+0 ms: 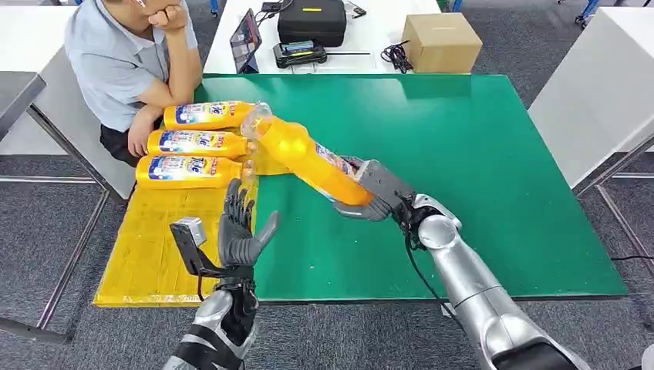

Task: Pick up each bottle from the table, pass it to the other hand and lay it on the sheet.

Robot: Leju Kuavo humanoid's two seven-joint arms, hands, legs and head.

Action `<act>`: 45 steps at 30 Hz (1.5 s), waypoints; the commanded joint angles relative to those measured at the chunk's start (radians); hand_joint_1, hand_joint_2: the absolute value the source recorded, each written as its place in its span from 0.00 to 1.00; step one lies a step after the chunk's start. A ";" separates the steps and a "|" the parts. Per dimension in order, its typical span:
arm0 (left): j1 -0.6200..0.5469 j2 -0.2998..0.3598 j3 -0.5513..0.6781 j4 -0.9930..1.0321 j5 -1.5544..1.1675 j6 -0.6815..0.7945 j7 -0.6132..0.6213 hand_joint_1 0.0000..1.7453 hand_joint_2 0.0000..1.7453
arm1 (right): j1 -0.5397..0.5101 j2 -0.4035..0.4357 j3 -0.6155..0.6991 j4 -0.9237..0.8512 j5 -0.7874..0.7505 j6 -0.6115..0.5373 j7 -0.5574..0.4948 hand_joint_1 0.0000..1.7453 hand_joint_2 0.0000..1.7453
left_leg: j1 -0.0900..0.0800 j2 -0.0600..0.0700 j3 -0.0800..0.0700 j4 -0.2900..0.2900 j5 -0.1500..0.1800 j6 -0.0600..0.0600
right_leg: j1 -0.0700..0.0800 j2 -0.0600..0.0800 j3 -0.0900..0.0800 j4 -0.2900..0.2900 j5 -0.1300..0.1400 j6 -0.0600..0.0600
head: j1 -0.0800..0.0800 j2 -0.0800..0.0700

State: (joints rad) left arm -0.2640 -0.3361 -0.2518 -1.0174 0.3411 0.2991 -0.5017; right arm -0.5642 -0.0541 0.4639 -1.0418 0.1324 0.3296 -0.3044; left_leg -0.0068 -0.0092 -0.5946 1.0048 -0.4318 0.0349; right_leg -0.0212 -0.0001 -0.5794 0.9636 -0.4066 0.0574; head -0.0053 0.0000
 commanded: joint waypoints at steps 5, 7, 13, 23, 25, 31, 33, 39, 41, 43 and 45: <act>-0.099 -0.011 -0.032 0.010 0.145 -0.131 0.061 0.00 1.00 | -0.094 0.082 0.210 0.206 -0.044 0.031 -0.036 1.00 1.00 | 0.002 0.004 0.002 0.002 -0.002 -0.002 | 0.002 0.003 0.001 0.001 -0.001 -0.003 | 0.000 0.000; -0.099 -0.009 -0.045 -0.010 0.143 -0.147 0.065 0.00 1.00 | -0.091 0.089 0.231 0.219 -0.049 0.044 -0.050 1.00 1.00 | 0.001 0.002 0.001 0.000 -0.001 -0.001 | 0.001 0.002 0.000 0.001 0.000 -0.002 | 0.000 0.000; -0.113 -0.011 -0.050 0.005 0.154 -0.188 0.075 0.00 1.00 | -0.072 0.092 0.265 0.230 -0.058 0.039 -0.067 1.00 1.00 | 0.002 0.002 0.003 0.001 -0.002 -0.002 | 0.002 0.001 0.003 0.001 -0.001 -0.003 | 0.000 0.000; -0.098 -0.004 -0.082 -0.028 0.132 -0.220 0.063 0.00 1.00 | -0.073 0.091 0.276 0.257 -0.075 0.036 -0.080 1.00 1.00 | 0.001 0.000 0.001 0.000 -0.001 -0.002 | 0.001 0.000 0.001 0.000 -0.001 -0.002 | 0.000 0.000; -0.100 -0.004 -0.080 -0.024 0.133 -0.220 0.063 0.00 1.00 | -0.075 0.092 0.273 0.259 -0.080 0.038 -0.080 1.00 1.00 | 0.002 0.000 0.002 0.001 -0.001 -0.002 | 0.002 0.000 0.002 0.000 -0.001 -0.003 | 0.000 0.000; -0.107 -0.003 -0.078 -0.008 0.119 -0.216 0.055 1.00 1.00 | -0.078 0.097 0.273 0.259 -0.088 0.044 -0.079 1.00 1.00 | 0.002 0.001 0.002 0.001 -0.002 -0.003 | 0.002 0.000 0.002 0.001 -0.001 -0.003 | 0.000 0.000; -0.105 -0.003 -0.076 -0.010 0.114 -0.218 0.051 1.00 1.00 | -0.079 0.098 0.271 0.262 -0.093 0.046 -0.081 1.00 1.00 | 0.001 0.000 0.001 0.000 0.000 -0.001 | 0.001 0.000 0.001 0.000 0.000 -0.002 | 0.000 0.000; -0.111 0.004 -0.093 -0.003 0.049 -0.173 0.024 1.00 1.00 | -0.079 0.092 0.267 0.268 -0.104 0.050 -0.084 1.00 1.00 | 0.001 0.000 0.001 0.001 -0.001 -0.002 | 0.001 0.000 0.001 0.001 -0.001 -0.002 | 0.000 0.000; -0.117 0.010 -0.109 0.006 -0.006 -0.125 0.004 1.00 1.00 | -0.075 0.087 0.265 0.265 -0.105 0.046 -0.086 1.00 1.00 | 0.001 0.000 0.001 0.000 0.000 -0.001 | 0.001 0.000 0.000 0.000 0.000 -0.001 | 0.000 0.000; -0.117 0.013 -0.117 0.005 -0.036 -0.105 -0.009 1.00 1.00 | -0.071 0.082 0.264 0.263 -0.105 0.045 -0.088 1.00 1.00 | 0.002 0.000 0.002 0.000 -0.001 -0.002 | 0.002 -0.001 0.002 0.000 -0.001 -0.002 | 0.000 0.000; -0.116 0.023 -0.134 0.000 -0.086 -0.082 -0.005 1.00 1.00 | -0.064 0.073 0.267 0.260 -0.095 0.037 -0.085 0.83 1.00 | 0.001 0.000 0.001 0.000 0.000 -0.002 | 0.001 -0.001 0.001 0.000 0.000 -0.002 | 0.000 0.000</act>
State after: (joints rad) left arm -0.3205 -0.3616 -0.3041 -1.0510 0.3555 0.1588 -0.4917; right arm -0.6016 0.0343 0.6794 -0.8461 0.0263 0.3742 -0.3979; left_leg -0.0062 -0.0096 -0.5947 1.0048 -0.4317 0.0348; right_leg -0.0210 -0.0003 -0.5798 0.9638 -0.4067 0.0573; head -0.0053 0.0000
